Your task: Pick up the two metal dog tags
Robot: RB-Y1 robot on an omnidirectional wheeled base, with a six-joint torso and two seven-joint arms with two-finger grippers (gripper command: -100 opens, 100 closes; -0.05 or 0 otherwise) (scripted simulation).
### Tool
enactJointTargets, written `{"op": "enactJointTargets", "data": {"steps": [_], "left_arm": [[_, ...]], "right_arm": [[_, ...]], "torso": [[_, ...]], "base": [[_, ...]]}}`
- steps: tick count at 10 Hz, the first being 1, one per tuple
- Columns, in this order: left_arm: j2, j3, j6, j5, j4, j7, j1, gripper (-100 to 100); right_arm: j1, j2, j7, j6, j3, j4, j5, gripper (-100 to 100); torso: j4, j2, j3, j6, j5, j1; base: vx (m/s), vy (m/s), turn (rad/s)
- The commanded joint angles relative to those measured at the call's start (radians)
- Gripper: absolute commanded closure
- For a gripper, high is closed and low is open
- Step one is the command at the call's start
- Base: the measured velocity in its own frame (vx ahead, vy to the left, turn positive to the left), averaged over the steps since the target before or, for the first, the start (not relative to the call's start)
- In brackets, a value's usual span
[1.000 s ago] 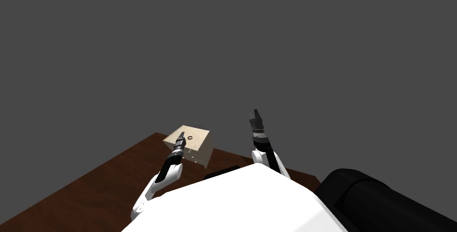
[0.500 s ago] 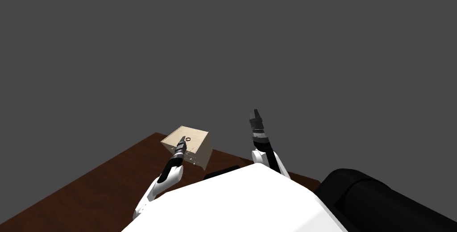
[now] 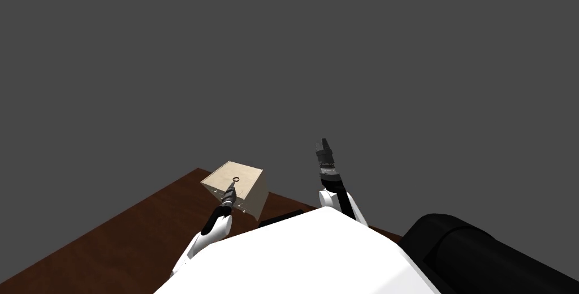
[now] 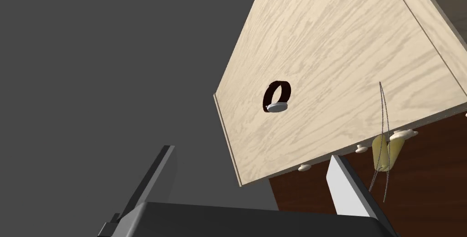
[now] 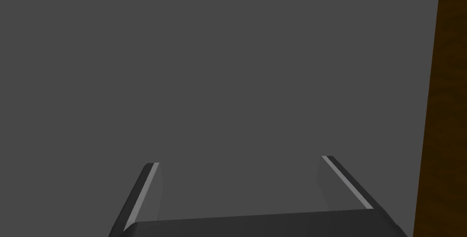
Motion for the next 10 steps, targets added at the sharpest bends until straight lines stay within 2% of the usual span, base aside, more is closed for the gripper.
{"op": "enactJointTargets", "data": {"steps": [1,3,4,8,9,10], "left_arm": [[-0.006,0.005,0.047,0.005,0.013,0.005,0.008,-100],[-0.01,0.014,0.097,0.014,0.065,0.016,0.004,-100],[-0.01,0.014,0.097,0.014,0.065,0.016,0.004,-100],[-0.021,0.031,0.167,0.026,0.137,0.032,-0.001,-100],[-0.024,0.034,0.178,0.028,0.148,0.034,-0.002,-100],[-0.02,0.032,0.16,0.028,0.16,0.033,-0.011,-100]], "right_arm": [[0.0,0.0,0.0,0.0,0.0,0.0,0.0,0],[0.0,0.0,0.0,0.0,0.0,0.0,0.0,0],[0.0,0.0,0.0,0.0,0.0,0.0,0.0,0],[0.0,0.0,0.0,0.0,0.0,0.0,0.0,0],[0.0,0.0,0.0,0.0,0.0,0.0,0.0,0],[0.0,0.0,0.0,0.0,0.0,0.0,0.0,0]], "torso": [[0.0,0.0,0.0,0.0,0.0,0.0],[0.0,0.001,0.001,0.0,0.0,0.002],[0.0,0.0,0.0,0.0,0.001,0.003],[0.0,0.001,0.0,0.0,0.001,0.004],[0.0,0.0,0.0,0.0,0.001,0.004],[0.0,0.001,0.0,0.0,0.001,0.004]], "base": [[0.05,-0.012,0.018],[0.075,0.0,0.049],[0.06,0.008,0.01],[0.07,0.021,0.033],[0.069,0.027,0.021],[0.028,0.01,0.003]]}}
